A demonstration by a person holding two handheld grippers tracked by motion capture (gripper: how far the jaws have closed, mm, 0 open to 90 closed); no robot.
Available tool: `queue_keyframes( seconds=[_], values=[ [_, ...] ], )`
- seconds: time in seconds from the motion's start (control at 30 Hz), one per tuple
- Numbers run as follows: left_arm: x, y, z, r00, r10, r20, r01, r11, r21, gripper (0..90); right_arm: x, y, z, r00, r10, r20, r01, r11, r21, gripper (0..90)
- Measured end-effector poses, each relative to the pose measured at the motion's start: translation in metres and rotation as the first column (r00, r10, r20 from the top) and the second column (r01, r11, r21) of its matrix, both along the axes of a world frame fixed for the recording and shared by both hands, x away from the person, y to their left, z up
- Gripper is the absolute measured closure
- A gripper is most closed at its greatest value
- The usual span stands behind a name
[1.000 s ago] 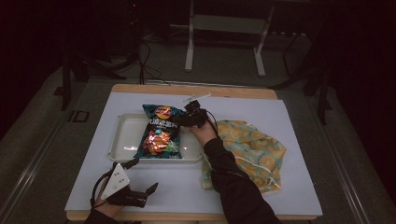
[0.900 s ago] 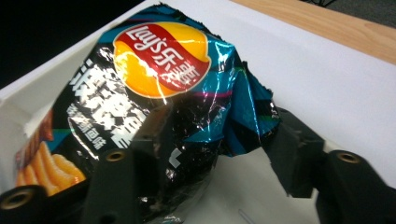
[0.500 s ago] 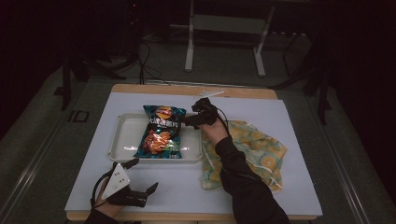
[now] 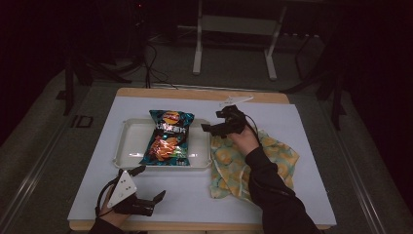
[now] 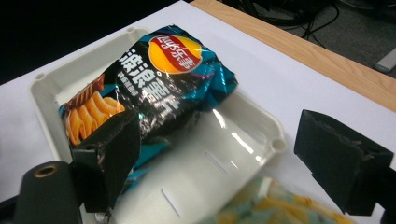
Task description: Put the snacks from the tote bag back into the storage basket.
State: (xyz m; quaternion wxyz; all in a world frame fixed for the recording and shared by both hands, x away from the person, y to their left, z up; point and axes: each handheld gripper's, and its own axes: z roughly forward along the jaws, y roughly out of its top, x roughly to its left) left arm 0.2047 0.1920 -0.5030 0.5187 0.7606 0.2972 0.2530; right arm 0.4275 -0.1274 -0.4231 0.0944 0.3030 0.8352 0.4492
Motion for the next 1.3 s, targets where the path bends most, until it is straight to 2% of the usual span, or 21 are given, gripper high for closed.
queue_keyframes(
  seconds=[0.43,0.77,1.0,1.3],
  values=[
    [0.0,0.0,0.0,1.0,-0.002,0.001,0.002,1.0,0.001,0.3,-0.017,-0.046,0.01,0.9996,-0.02,0.018,0.02,1.0,-0.01,14.8],
    [0.0,-0.001,0.0,1.0,-0.001,0.0,0.001,1.0,0.001,0.3,-0.039,-0.091,0.018,0.9965,-0.066,0.053,0.064,0.997,0.032,15.0],
    [0.0,-0.001,0.0,1.0,-0.001,-0.001,0.001,1.0,0.007,0.3,-0.052,-0.125,0.014,0.9897,-0.129,0.061,0.125,0.99,0.065,15.1],
    [0.0,-0.001,0.0,1.0,0.001,-0.001,0.0,1.0,0.008,0.3,-0.067,-0.162,0.006,0.9755,-0.207,0.075,0.199,0.975,0.095,15.2]
  ],
)
